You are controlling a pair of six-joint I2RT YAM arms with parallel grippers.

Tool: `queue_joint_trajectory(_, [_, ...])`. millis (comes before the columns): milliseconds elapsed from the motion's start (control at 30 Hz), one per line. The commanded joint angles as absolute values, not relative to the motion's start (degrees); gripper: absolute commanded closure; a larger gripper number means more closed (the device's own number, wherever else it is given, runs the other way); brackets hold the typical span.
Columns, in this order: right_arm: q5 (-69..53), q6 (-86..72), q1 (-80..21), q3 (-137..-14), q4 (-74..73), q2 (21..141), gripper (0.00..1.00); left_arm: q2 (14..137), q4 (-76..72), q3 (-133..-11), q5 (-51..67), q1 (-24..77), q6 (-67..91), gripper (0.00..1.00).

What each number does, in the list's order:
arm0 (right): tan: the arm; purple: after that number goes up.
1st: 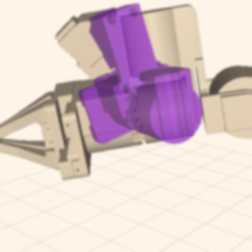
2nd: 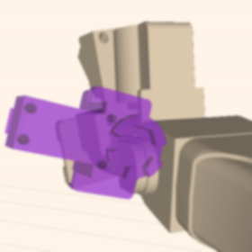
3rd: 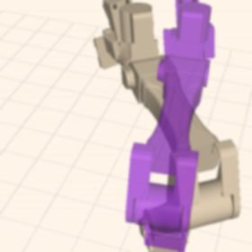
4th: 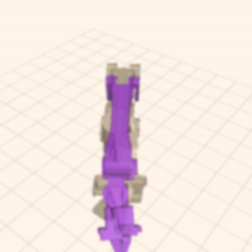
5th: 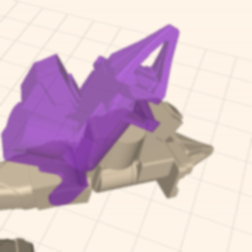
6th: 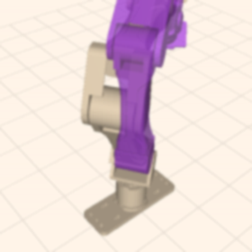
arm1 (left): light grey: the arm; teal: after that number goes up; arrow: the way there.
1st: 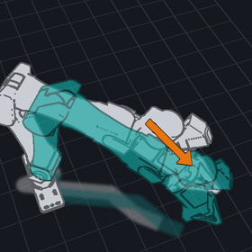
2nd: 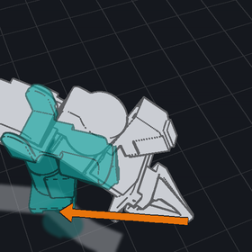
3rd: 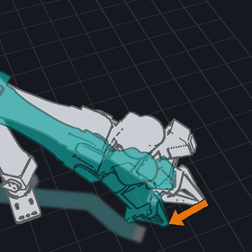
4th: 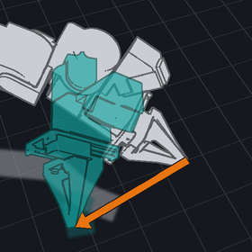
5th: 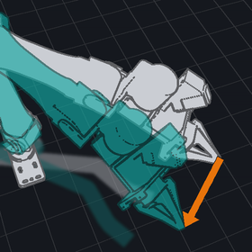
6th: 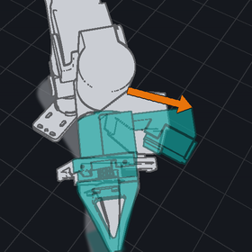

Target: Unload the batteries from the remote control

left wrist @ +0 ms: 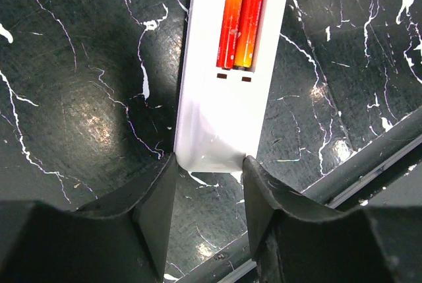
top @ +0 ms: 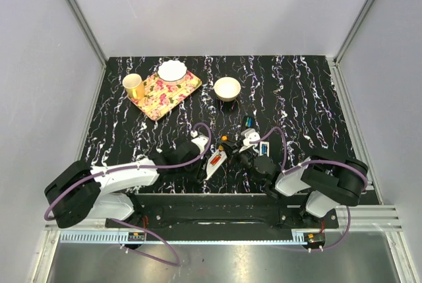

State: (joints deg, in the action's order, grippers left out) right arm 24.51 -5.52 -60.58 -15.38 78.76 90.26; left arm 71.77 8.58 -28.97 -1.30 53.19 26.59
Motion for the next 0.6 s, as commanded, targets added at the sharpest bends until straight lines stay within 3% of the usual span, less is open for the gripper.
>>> queue_joint_trajectory(0, [20.39, -15.29, -60.74, -14.06, 88.07, 91.14, 1.0, 74.27, 6.85, -30.67, -4.74, 53.0, 26.89, 0.59])
queue_joint_trajectory(567, [6.26, -17.75, -54.32, -14.32, 88.33, 88.59, 1.0, 76.29, 7.56, -31.29, -5.01, 53.0, 27.25, 0.63])
